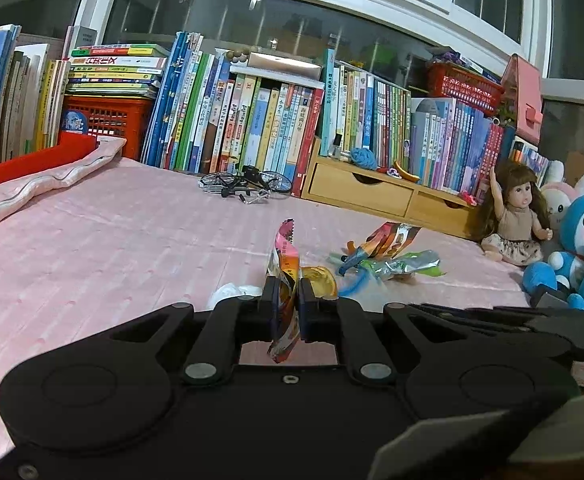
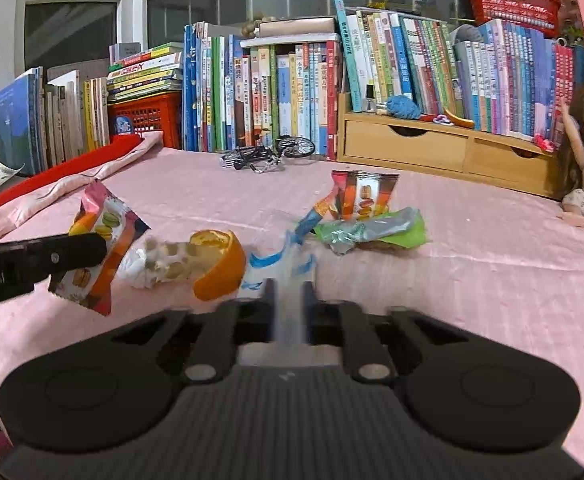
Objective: Collect trash
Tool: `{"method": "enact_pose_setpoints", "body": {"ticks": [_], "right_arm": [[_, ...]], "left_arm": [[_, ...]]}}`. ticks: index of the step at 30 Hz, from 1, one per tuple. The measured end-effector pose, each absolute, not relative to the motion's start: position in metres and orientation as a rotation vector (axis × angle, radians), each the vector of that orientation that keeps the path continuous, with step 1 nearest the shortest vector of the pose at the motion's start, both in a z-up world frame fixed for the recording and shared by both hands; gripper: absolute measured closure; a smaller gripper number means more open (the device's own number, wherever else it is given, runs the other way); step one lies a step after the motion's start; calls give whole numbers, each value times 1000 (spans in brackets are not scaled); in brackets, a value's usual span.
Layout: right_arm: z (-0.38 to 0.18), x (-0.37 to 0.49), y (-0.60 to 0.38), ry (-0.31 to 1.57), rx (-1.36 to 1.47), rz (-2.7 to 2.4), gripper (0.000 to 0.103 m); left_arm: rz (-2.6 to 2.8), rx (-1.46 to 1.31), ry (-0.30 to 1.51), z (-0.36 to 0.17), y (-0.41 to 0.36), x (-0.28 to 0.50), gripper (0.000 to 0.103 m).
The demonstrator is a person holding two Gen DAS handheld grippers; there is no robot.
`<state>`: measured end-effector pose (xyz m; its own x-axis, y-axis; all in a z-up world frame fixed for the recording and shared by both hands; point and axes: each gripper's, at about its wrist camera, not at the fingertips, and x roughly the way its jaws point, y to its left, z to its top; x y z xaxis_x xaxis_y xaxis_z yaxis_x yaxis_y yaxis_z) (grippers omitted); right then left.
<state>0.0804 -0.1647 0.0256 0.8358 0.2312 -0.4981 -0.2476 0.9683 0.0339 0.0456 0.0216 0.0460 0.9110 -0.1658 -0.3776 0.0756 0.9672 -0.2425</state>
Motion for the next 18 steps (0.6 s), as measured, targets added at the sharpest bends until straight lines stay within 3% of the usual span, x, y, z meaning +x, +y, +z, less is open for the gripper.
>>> {"method": "enact_pose_setpoints", "body": {"ticks": [7, 10, 12, 15, 18], "right_arm": [[22, 65, -173, 536, -33, 257, 89], [21, 65, -176, 533, -27, 239, 63], [20, 68, -178, 532, -10, 231, 32], [16, 77, -175, 537, -30, 214, 17], [11, 91, -173, 549, -39, 164, 9]], "left_arm": [[-120, -229, 422, 43, 25, 39, 94], [-116, -231, 426, 42, 25, 37, 94], [-115, -231, 429, 41, 26, 36, 94], [-113, -230, 429, 41, 25, 36, 94], [-114, -231, 430, 41, 25, 36, 94]]}}
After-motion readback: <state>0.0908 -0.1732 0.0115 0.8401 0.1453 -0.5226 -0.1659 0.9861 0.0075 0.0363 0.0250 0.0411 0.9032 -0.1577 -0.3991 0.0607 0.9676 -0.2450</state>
